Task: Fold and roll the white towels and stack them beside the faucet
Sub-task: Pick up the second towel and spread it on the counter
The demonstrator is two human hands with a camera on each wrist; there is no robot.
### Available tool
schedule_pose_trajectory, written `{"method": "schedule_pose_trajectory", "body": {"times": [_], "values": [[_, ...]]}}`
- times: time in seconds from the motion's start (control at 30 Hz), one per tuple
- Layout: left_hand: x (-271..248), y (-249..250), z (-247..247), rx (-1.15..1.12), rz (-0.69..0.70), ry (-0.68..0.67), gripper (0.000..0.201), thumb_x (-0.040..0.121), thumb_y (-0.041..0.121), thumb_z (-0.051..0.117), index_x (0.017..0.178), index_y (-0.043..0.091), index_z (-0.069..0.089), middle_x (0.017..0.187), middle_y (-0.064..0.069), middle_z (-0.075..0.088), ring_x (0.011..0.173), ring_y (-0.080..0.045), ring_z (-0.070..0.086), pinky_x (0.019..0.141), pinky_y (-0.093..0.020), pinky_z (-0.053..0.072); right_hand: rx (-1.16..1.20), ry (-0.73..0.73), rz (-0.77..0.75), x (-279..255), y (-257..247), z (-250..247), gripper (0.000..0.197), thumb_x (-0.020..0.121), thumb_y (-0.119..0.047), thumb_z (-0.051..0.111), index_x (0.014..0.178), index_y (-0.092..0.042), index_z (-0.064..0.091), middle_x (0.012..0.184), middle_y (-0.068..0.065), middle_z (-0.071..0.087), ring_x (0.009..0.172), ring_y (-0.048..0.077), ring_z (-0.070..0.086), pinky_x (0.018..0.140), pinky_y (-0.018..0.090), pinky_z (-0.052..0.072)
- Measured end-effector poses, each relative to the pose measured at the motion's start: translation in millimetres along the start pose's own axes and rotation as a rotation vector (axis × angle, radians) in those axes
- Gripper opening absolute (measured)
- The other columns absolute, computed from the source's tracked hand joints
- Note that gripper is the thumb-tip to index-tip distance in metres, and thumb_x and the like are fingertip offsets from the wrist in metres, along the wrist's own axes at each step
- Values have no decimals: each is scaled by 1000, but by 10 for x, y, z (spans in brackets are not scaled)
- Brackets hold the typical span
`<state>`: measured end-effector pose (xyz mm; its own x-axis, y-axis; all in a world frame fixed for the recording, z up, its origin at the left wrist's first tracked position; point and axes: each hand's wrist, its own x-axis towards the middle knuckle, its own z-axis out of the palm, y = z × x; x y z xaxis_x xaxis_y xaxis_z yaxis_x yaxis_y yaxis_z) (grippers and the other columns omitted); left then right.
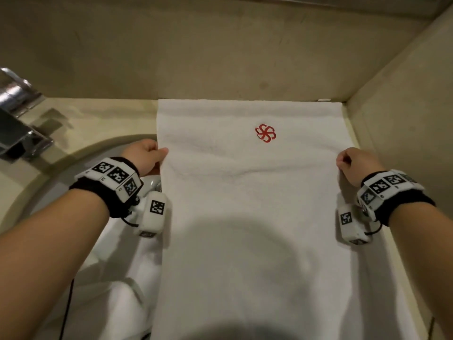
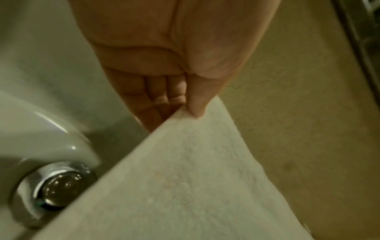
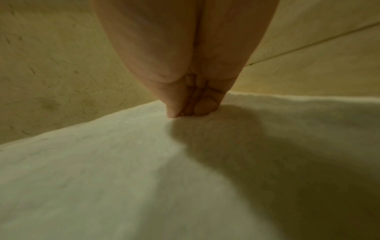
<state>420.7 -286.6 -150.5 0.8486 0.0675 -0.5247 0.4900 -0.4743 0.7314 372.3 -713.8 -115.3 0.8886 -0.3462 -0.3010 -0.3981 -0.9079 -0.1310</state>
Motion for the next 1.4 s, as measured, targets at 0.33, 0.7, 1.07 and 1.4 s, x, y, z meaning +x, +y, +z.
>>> {"method": "schedule_pose_trajectory", "body": {"times": [0.33,0.7,1.07,1.4], "values": [[-1392,-113,270,516,361,-143,15,87,23,58,100,17,61,91,3,58,78,-15,53,70,-22,39,168,26,-49,-1595,390,5,22,88,-18,56,108,-9,59,98,8,62,86,23,54,78,27,38],[-3061,-1243,587,1003,528,-142,22,87,22,50,107,20,58,106,-6,58,98,-27,56,88,-36,45,121,46,131,-3009,1259,902,12,88,-6,51,94,0,59,107,26,58,98,38,54,81,36,42],[-3071,-1367,334,1183,853,-394,38,79,29,62,116,35,55,127,6,47,113,-17,46,98,-28,39,206,110,19,-3294,841,740,12,87,-14,52,92,-8,61,100,18,65,92,34,59,80,36,45],[-2625,-856,467,1085,868,-587,28,88,23,53,116,23,56,118,-3,61,107,-24,55,84,-28,39,646,-348,-229,-4097,-1109,1193,15,85,-35,59,80,-22,55,70,1,65,55,15,65,59,29,54]]}}
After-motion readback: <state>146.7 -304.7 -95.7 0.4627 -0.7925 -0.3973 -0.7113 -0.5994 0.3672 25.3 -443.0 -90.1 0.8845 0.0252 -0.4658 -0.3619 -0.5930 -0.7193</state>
